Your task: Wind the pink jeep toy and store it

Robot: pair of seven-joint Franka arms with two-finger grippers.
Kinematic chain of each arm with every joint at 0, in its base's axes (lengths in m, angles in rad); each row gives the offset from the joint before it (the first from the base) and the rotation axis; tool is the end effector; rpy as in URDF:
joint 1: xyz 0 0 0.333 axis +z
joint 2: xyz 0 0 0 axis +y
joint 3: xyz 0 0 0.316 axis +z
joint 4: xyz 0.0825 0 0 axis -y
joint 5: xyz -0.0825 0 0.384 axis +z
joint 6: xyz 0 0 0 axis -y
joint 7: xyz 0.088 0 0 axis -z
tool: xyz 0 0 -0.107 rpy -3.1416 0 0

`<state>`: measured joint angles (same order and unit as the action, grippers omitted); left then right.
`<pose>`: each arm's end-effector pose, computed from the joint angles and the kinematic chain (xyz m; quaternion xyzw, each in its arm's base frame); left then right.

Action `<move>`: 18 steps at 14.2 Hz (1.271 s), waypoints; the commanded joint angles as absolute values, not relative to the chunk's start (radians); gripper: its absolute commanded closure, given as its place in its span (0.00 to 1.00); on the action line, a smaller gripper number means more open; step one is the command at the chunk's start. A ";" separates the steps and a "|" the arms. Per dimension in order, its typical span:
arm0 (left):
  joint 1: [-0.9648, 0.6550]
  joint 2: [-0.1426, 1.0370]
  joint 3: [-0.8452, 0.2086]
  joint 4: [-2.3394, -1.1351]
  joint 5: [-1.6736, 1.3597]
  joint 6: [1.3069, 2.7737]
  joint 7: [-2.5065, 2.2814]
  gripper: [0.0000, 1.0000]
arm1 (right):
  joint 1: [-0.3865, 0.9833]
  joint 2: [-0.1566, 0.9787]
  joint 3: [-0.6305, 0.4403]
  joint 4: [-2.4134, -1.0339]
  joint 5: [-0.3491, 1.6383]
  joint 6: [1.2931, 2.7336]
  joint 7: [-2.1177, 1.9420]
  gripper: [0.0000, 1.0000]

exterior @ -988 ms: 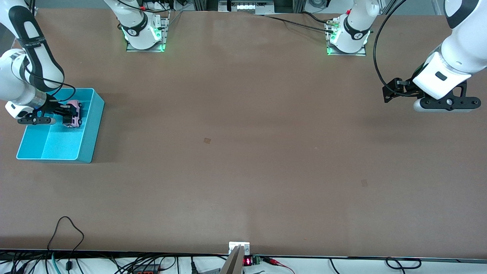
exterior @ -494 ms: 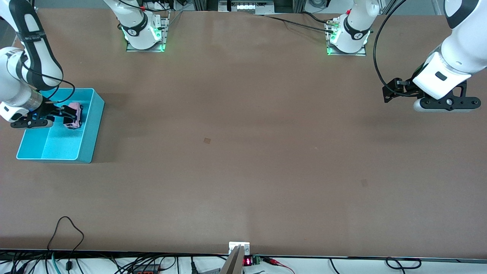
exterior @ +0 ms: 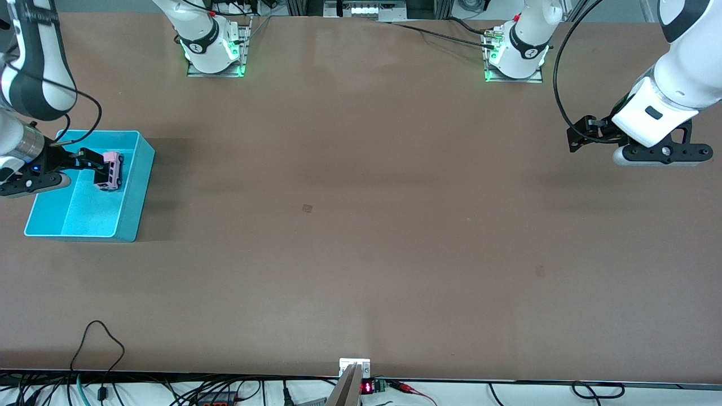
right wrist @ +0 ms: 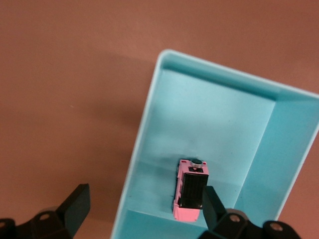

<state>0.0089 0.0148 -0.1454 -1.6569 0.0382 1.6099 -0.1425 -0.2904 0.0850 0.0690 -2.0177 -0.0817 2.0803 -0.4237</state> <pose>0.5541 -0.0716 0.5791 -0.9994 -0.0016 0.0280 0.0221 0.5526 -0.1292 0.4085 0.9921 0.1210 -0.0208 0.0273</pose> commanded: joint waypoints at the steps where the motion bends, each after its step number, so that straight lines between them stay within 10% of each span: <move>1: 0.012 0.015 -0.149 -1.644 0.026 1.595 -0.143 0.00 | -0.236 0.048 0.067 -1.945 -0.060 2.001 -0.338 0.00; 18: 0.012 0.015 -0.149 -1.643 0.026 1.595 -0.143 0.00 | -0.028 -0.078 0.092 -1.678 0.035 1.718 -0.017 0.00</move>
<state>0.0089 0.0148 -0.1456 -1.6569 0.0382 1.6099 -0.1425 -0.0521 -0.0962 0.0913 -1.7349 0.0250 1.7553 -0.0226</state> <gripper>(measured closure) 0.000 0.000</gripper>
